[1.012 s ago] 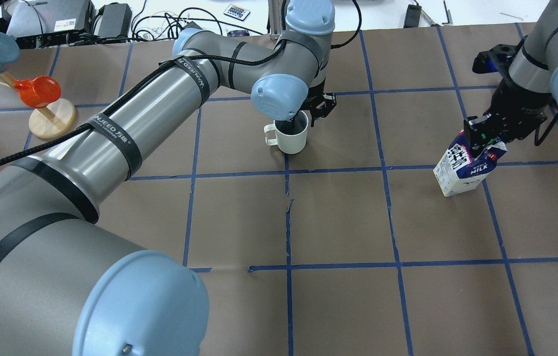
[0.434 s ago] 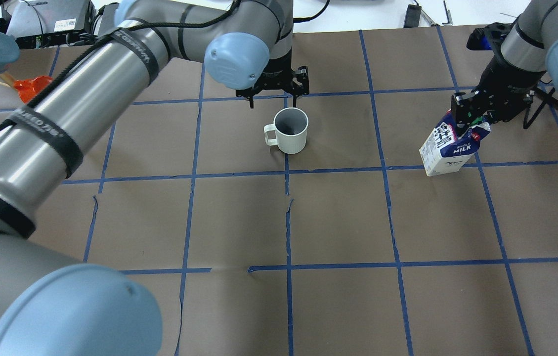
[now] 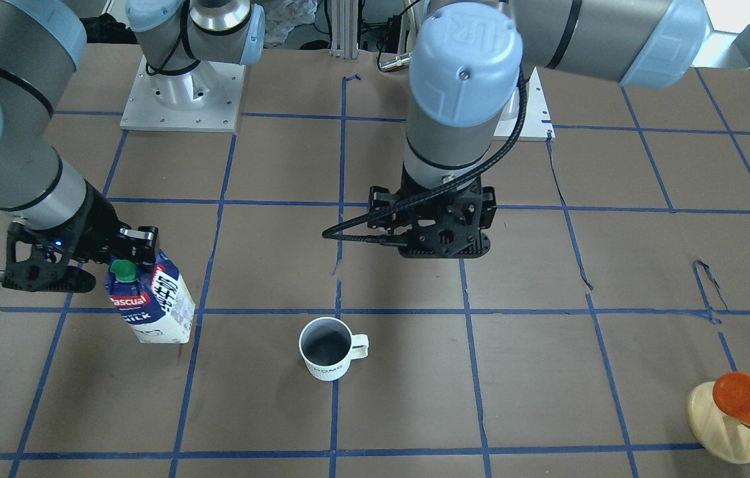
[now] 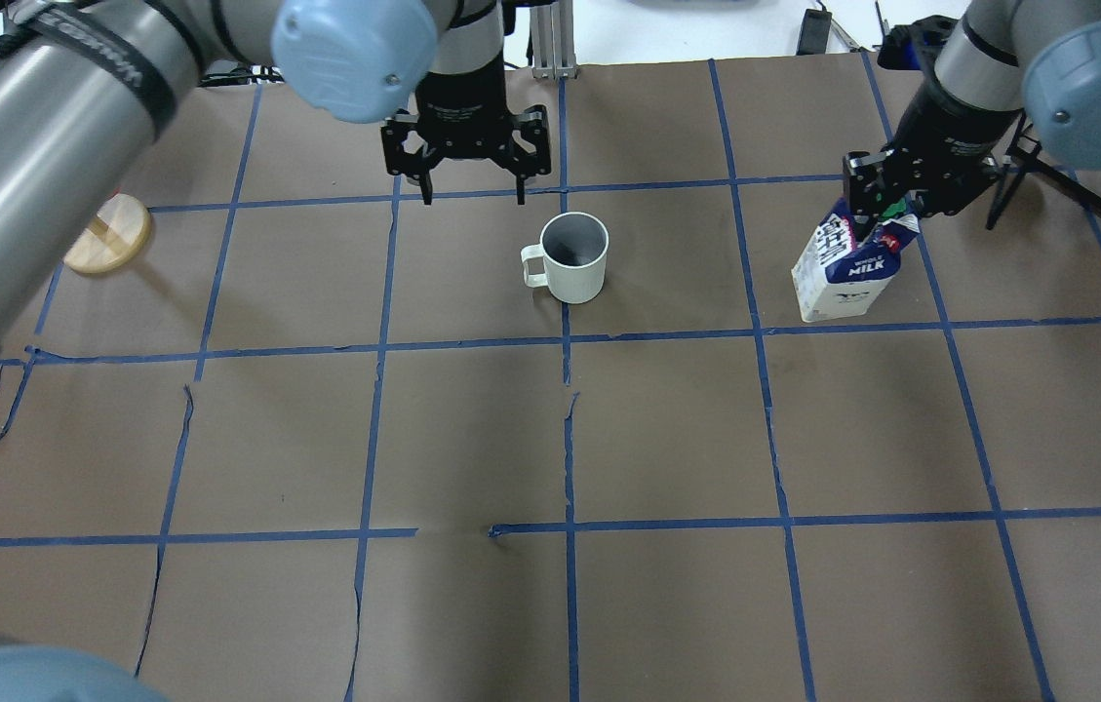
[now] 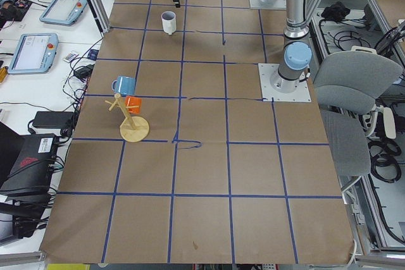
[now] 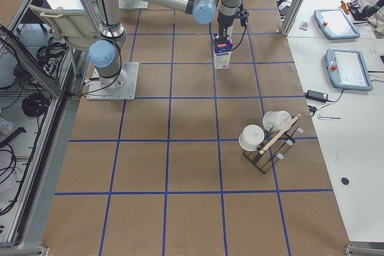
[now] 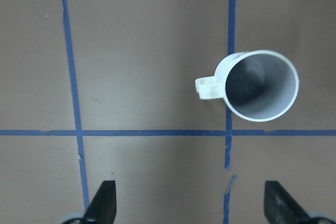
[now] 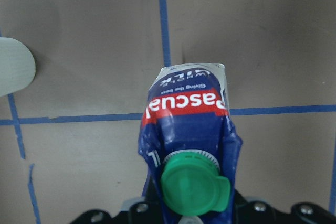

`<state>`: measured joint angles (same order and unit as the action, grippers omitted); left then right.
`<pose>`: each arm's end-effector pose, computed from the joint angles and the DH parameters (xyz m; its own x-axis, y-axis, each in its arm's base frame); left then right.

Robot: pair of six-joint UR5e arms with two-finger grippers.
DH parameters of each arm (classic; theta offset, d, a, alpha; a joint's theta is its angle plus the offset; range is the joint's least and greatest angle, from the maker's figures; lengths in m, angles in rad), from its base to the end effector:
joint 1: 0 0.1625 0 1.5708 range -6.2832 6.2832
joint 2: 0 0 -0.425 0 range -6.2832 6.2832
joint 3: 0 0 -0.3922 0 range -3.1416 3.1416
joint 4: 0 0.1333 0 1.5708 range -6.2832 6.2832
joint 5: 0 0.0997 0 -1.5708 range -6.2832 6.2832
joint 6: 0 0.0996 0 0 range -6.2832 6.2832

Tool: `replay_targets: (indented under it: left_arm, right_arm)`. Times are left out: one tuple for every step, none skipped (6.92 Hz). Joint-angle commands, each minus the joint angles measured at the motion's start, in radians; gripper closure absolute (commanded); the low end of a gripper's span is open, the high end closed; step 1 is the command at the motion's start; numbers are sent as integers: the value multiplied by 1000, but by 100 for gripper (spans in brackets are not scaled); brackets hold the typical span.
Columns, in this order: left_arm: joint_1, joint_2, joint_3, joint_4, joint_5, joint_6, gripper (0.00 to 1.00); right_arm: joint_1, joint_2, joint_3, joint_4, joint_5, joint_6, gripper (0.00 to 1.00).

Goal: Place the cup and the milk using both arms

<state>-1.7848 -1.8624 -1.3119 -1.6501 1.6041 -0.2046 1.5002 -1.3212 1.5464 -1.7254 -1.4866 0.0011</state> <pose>-0.2549 -0.5608 0.4467 -0.9984 0.0141 -0.0551 0.0084 0.9947 0.1027 0.1004 -0.5883 0.3807 -0.9935 0.0773 -0.0838 0.0715 0.9949 0.0706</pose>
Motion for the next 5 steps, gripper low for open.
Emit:
replay_targets:
  left_arm:
    - [70,130,-124,50,8,94,5]
    - [96,179,-183,78,4,108,5]
    - [114,224,-228,107,4,97,5]
    - [119,258,-287,149,4,94,5]
    - [122,293,-343,176,4,94,5]
  right_arm:
    - [111,92,-95,-6,11,175,74]
    - [144,130,-136,-19,34,209,73]
    - [158,155,-164,-29,67,250,72]
    - [161,168,-172,-29,68,244,72]
    - [163,175,-172,-55,69,240,71]
